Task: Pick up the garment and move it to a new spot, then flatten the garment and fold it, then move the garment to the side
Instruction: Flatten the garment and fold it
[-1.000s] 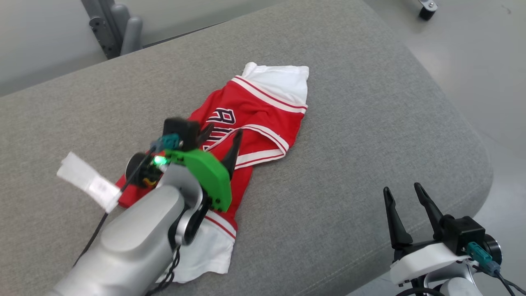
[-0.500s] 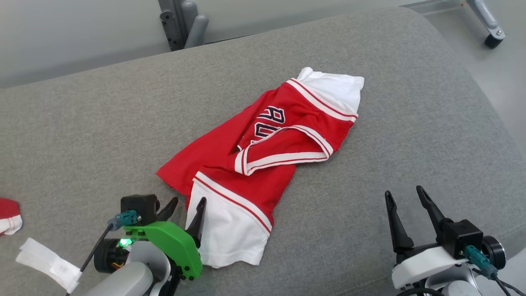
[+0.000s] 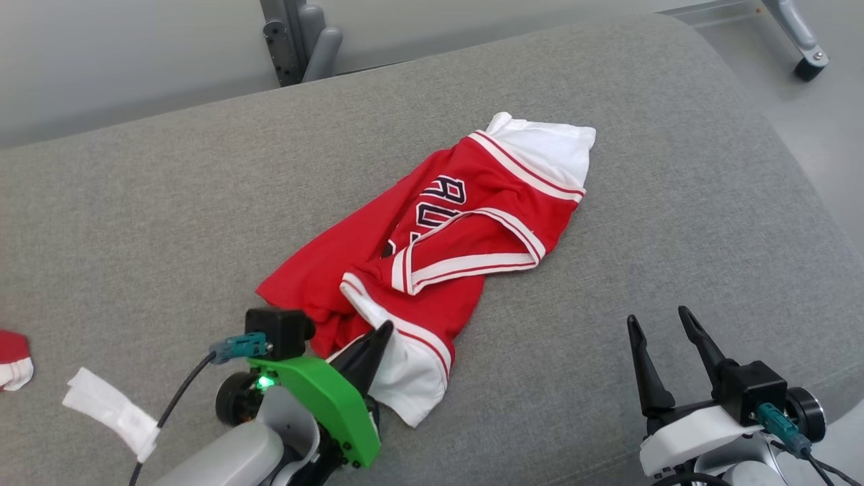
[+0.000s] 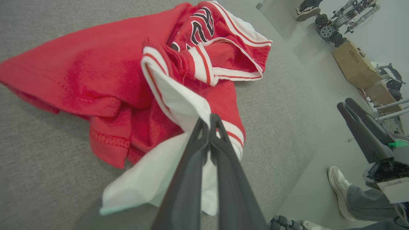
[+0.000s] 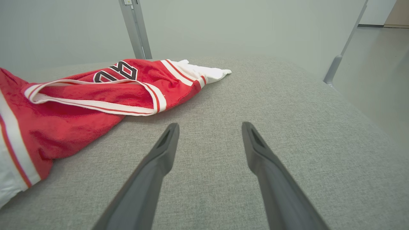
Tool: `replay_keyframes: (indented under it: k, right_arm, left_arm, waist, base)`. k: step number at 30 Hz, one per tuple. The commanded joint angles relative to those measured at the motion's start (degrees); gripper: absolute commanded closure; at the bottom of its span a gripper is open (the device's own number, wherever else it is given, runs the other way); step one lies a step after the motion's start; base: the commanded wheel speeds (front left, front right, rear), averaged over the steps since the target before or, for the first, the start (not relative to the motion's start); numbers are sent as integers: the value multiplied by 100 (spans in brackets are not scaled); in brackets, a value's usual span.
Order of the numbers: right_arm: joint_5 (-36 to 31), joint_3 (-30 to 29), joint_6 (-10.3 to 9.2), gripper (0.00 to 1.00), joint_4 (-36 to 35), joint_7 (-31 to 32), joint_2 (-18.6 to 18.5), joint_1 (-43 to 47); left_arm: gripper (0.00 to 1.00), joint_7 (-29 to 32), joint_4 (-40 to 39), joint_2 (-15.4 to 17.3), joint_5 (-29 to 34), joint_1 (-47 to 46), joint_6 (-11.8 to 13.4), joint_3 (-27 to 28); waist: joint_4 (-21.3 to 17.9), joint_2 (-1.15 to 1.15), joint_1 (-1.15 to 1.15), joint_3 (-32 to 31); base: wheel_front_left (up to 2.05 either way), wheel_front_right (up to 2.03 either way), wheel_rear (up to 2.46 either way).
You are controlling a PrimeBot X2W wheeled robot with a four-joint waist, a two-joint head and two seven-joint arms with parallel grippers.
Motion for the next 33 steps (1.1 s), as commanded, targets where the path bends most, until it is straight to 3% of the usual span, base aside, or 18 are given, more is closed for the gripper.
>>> replay_keyframes:
  k: [1, 5, 8, 13, 18, 19, 20, 24, 27, 30, 33]
  right_arm:
    - [45, 4, -6, 0, 14, -17, -18, -8]
    - [152, 72, -6, 0, 47, -17, -17, 62]
    - [272, 147, -6, 0, 91, -17, -14, 56]
    - [530, 304, -6, 0, 155, -17, -18, -66]
    - [710, 428, -6, 0, 205, -17, -15, -90]
    - [742, 417, -6, 0, 215, -17, -18, -69]
    - [758, 418, -6, 0, 228, -17, -17, -46]
    - [776, 390, -6, 0, 255, -17, -14, -10]
    - [759, 299, -6, 0, 250, -17, -12, 41]
    - [695, 215, -6, 0, 252, -17, -14, 65]
    - [646, 129, -6, 0, 195, -17, -15, 66]
  left_arm:
    - [100, 73, -227, 41, 139, -237, -35, -63]
    - [100, 572, -895, -48, 562, -826, 15, -401]
    - [100, 982, -1017, -341, 819, -1357, 59, -642]
    - [100, 1277, -231, -1138, 1244, -2044, 5, -1030]
    - [98, 996, 853, -1919, 1458, -2177, -221, -1286]
    - [58, 843, 1017, -2059, 1414, -2106, -265, -1256]
    - [0, 732, 1171, -2144, 1357, -2030, -305, -1229]
    - [0, 366, 1576, -2342, 1259, -1916, -464, -1159]
    - [0, 215, 1606, -2292, 1242, -1855, -494, -1095]
    - [0, -24, 1343, -1944, 1170, -1714, -379, -852]
    - [0, -211, 841, -1302, 1198, -1462, -99, -611]
  waist:
    - [-128, 67, 0, -30]
    - [-324, 67, 0, -65]
    - [-504, 67, 0, -23]
    - [-907, 67, 0, 99]
    - [-1272, 67, 0, 187]
    - [-1314, 67, 0, 191]
    - [-1350, 67, 0, 196]
    - [-1414, 67, 0, 213]
    - [-1338, 67, 0, 171]
    - [-1236, 67, 0, 107]
    - [-1108, 67, 0, 55]
  base:
    - [0, 0, 0]
    - [0, 0, 0]
    - [0, 0, 0]
    - [0, 0, 0]
    - [0, 0, 0]
    - [0, 0, 0]
    - [0, 0, 0]
    - [0, 0, 0]
    - [0, 0, 0]
    - [0, 0, 0]
    - [0, 0, 0]
